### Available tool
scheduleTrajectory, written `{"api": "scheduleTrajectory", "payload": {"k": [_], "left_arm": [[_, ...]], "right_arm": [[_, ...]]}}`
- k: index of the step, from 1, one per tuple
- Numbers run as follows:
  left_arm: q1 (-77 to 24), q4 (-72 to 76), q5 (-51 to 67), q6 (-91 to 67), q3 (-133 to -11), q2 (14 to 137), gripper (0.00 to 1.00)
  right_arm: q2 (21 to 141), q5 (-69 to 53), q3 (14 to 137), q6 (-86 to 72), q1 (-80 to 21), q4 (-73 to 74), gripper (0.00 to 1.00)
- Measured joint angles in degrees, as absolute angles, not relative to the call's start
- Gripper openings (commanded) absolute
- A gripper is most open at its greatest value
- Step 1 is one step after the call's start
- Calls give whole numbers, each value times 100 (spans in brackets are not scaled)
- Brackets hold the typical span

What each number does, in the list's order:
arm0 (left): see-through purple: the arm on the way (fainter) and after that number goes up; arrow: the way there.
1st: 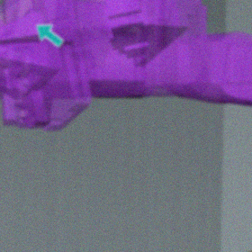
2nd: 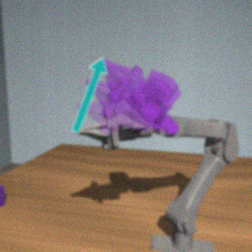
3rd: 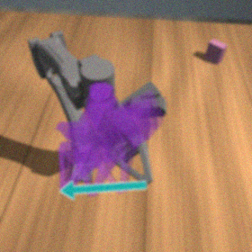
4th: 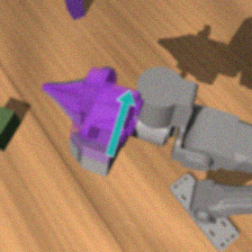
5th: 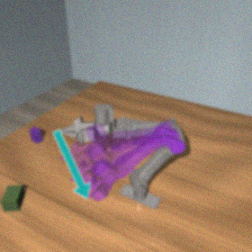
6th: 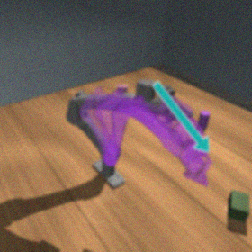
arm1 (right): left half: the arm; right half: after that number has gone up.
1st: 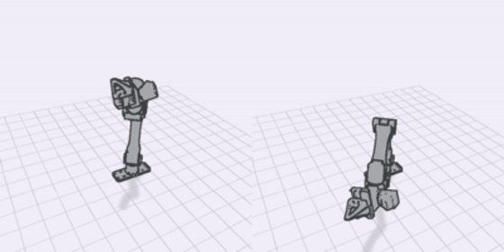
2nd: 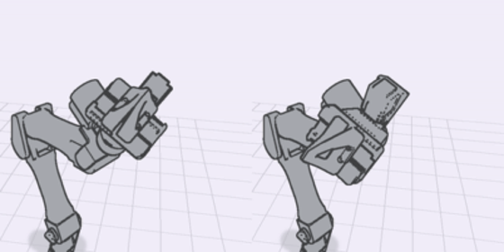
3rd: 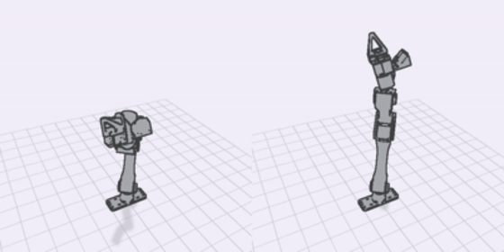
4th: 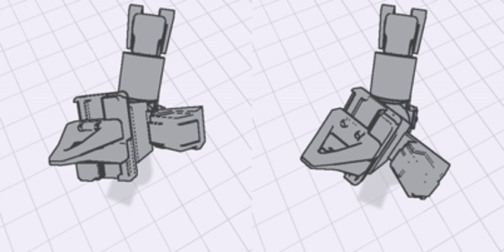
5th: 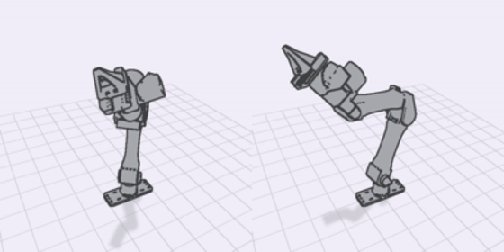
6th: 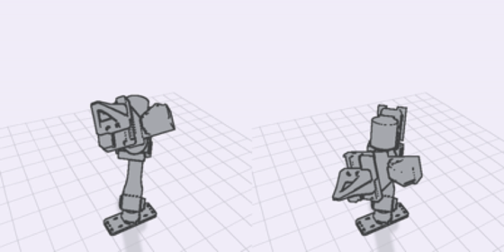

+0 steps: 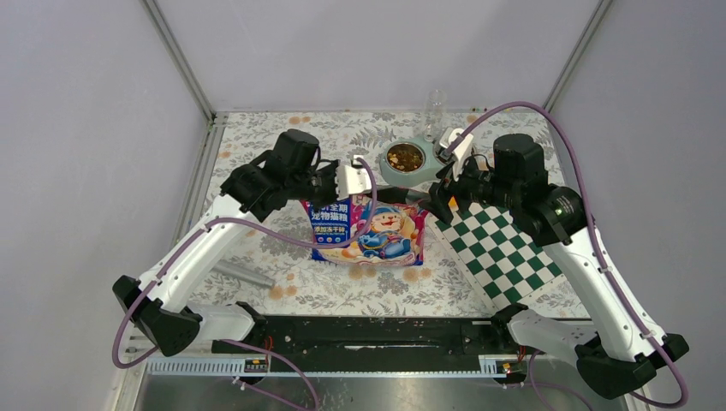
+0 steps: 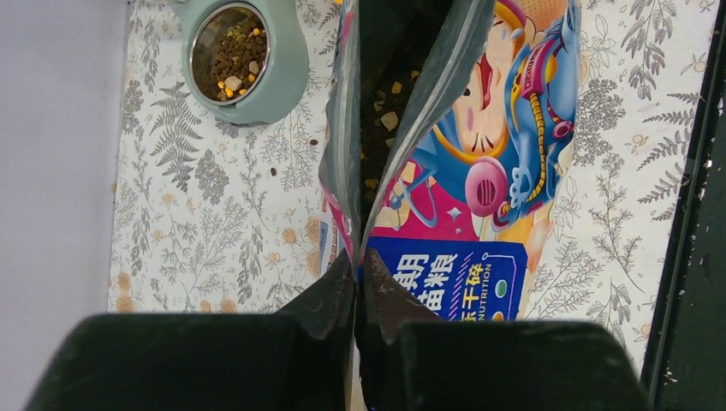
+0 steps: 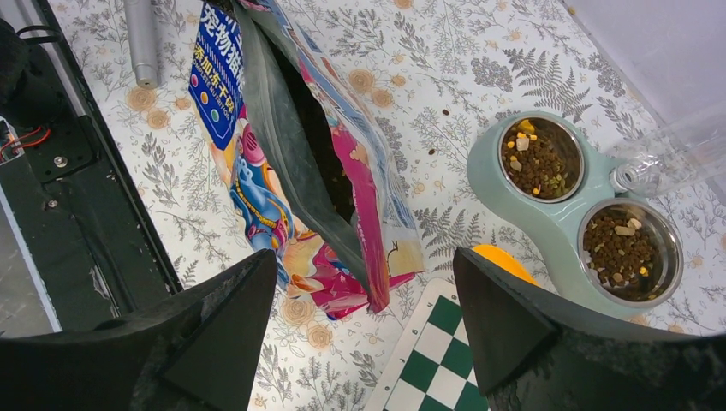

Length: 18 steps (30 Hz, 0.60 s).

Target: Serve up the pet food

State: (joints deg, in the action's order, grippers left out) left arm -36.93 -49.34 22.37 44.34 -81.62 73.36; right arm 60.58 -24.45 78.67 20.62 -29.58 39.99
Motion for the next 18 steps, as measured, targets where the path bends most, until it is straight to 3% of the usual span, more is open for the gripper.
{"api": "scheduleTrajectory", "payload": {"k": [3,9,11,15,18], "left_arm": [[-3693,-4901,2231,4421,-8167,7336,26],[-3741,-4766,2237,4362,-8193,7391,28],[-3780,-4716,2241,4357,-8200,7417,0],[-3846,-4751,2274,4335,-8204,7454,0],[-3848,-4748,2281,4331,-8204,7456,24]], "right_arm": [[6020,-2440,7846,2075,-2958,4001,83],[5988,-2362,7843,2084,-2958,3999,84],[5988,-2346,7843,2086,-2958,3999,84],[5986,-2340,7843,2102,-2958,3999,84],[5979,-2335,7843,2119,-2958,3999,84]]}}
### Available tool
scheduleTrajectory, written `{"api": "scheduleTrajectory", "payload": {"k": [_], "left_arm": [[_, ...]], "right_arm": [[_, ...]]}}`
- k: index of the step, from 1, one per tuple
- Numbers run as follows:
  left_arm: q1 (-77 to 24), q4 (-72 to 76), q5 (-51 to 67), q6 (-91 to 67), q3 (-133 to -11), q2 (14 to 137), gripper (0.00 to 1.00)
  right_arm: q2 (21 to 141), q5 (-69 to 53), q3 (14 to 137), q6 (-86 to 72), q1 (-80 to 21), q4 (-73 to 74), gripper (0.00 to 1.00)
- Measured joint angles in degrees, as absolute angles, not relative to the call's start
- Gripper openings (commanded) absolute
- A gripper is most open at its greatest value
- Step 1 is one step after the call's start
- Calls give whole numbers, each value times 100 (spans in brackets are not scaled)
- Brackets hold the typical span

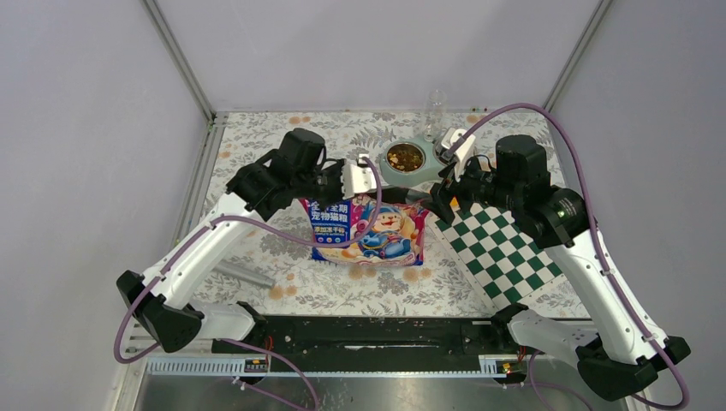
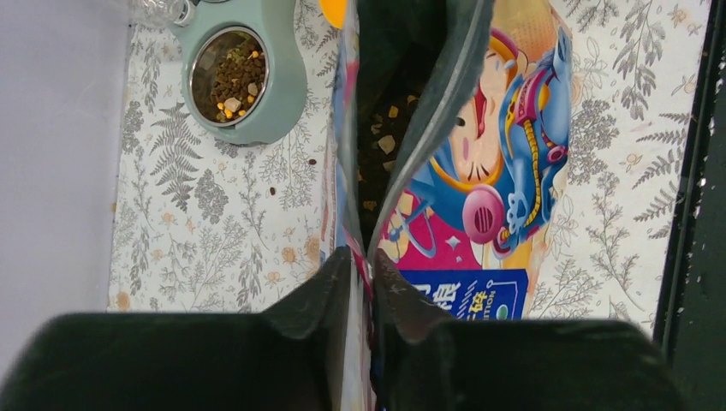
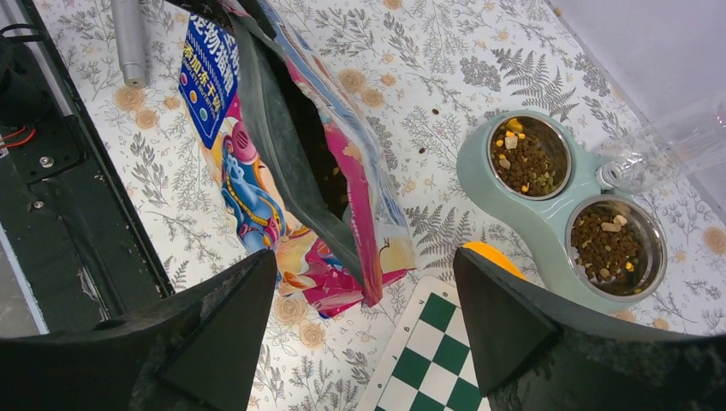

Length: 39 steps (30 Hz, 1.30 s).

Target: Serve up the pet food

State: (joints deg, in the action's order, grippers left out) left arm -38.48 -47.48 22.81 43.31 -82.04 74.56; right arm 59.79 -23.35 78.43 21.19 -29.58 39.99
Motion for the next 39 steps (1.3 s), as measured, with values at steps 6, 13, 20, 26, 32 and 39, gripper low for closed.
{"api": "scheduleTrajectory", "payload": {"k": [6,13,20,26,32,39], "left_arm": [[-3913,-4554,2285,4307,-8254,7546,35],[-4038,-4545,2294,4272,-8259,7690,0],[-4058,-4547,2290,4272,-8274,7699,21],[-4084,-4486,2290,4217,-8291,7728,19],[-4093,-4574,2272,4171,-8396,7769,0],[-4108,-4877,2276,4174,-8641,7931,0]], "right_arm": [[5957,-2311,7843,2126,-2958,3999,84],[5935,-2294,7802,2141,-2958,3999,84],[5892,-2182,7791,2187,-2958,4001,84],[5870,-2158,7791,2211,-2958,3999,84],[5870,-2158,7791,2211,-2958,3999,84],[5870,-2161,7791,2213,-2958,3999,84]]}}
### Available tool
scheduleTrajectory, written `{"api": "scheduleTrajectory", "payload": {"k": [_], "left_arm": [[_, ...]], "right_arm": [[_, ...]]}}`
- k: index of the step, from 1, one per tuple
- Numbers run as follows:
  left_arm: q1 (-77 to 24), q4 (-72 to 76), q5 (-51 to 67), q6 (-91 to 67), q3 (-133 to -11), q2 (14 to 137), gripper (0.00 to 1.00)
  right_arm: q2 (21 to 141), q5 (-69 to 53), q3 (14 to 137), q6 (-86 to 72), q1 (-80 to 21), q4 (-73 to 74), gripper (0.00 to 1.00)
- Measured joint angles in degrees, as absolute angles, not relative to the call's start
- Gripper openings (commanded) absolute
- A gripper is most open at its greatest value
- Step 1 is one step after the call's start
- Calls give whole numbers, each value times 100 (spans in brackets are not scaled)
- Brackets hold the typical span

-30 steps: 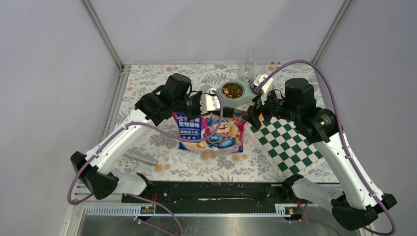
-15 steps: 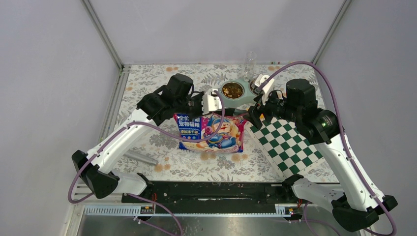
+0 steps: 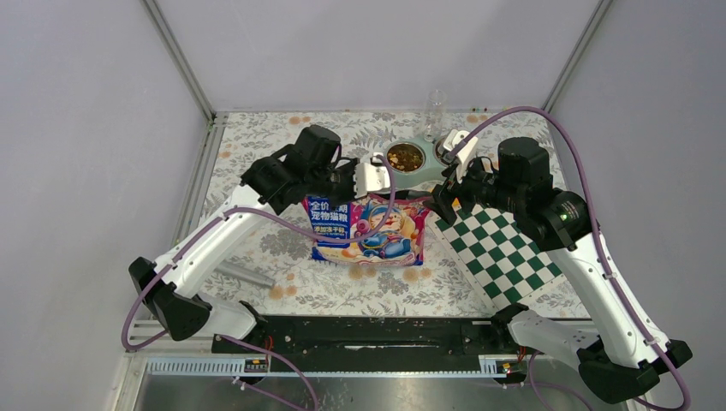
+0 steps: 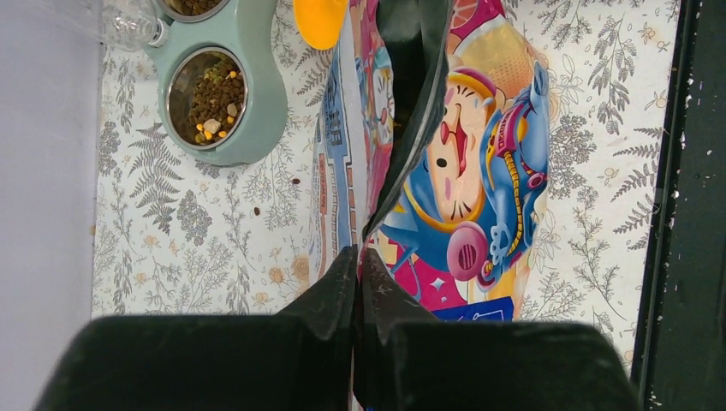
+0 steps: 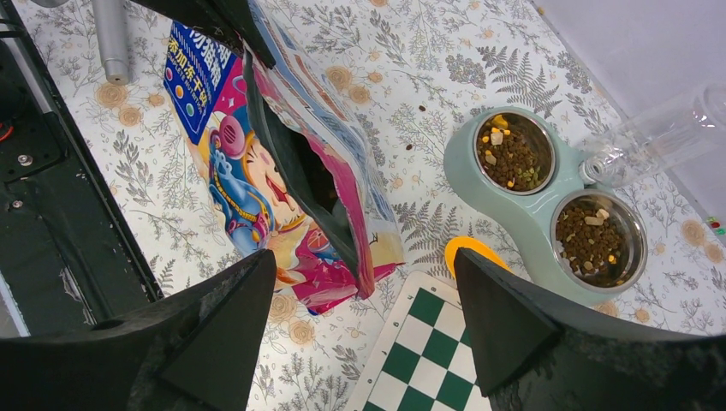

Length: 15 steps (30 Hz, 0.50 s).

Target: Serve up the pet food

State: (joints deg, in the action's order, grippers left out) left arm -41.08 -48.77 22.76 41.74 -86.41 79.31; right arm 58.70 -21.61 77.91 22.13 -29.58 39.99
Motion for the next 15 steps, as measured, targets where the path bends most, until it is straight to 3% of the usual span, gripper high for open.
{"api": "scheduleTrajectory", "payload": {"k": [3,5,8,15], "left_arm": [[-4108,-4899,2276,4178,-8654,7931,3],[-4108,-4901,2276,4176,-8654,7931,20],[-4108,-4858,2274,4182,-8654,7931,32],[-4193,-4501,2298,4174,-8562,7929,36]], "right_arm": [[5870,-2161,7791,2213,-2958,3999,84],[5870,-2161,7791,2213,-2958,4001,84],[5870,-2161,7776,2213,-2958,3999,84],[5843,-2152,7684,2228,-2958,3999,84]]}}
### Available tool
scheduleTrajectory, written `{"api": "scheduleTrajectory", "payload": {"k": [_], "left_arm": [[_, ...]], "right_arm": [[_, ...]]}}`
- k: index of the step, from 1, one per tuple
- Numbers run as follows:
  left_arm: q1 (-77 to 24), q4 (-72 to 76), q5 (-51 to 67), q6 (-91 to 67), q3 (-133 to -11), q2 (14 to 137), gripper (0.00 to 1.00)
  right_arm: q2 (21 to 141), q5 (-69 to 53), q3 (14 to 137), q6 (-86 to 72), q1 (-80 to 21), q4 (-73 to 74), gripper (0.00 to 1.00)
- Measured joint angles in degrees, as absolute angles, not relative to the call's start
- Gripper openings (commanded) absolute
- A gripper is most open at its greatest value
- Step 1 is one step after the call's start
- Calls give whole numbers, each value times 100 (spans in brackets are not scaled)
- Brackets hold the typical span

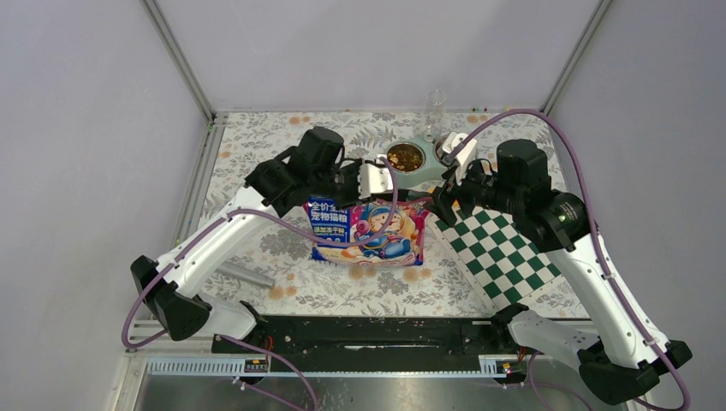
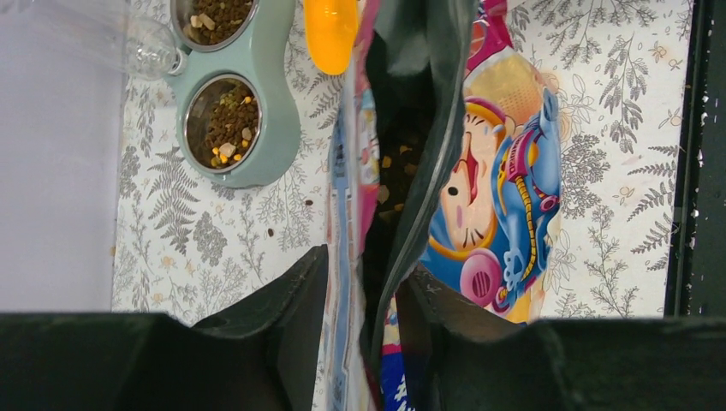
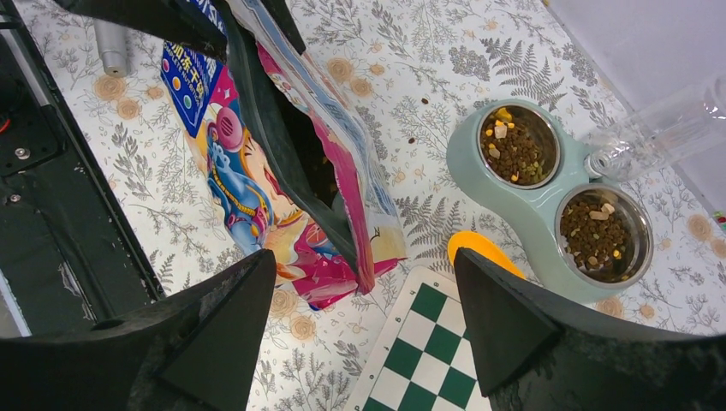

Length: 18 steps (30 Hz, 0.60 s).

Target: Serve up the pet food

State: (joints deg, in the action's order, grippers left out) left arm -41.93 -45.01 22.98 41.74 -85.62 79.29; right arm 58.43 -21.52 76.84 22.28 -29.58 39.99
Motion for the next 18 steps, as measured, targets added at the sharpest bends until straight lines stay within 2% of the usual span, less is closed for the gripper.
{"api": "scheduleTrajectory", "payload": {"k": [3,9,12,18], "left_arm": [[-4287,-4414,2285,4285,-8444,7929,34],[-4357,-4366,2187,4536,-8374,7918,19],[-4368,-4401,2171,4633,-8374,7896,0],[-4407,-4427,2167,4768,-8309,7837,0]], "right_arm": [[5811,-2145,7660,2231,-2958,4001,84],[5763,-2137,7653,2257,-2958,4001,84],[5760,-2095,7651,2272,-2958,4001,84],[5760,-2043,7651,2287,-2958,3999,84]]}}
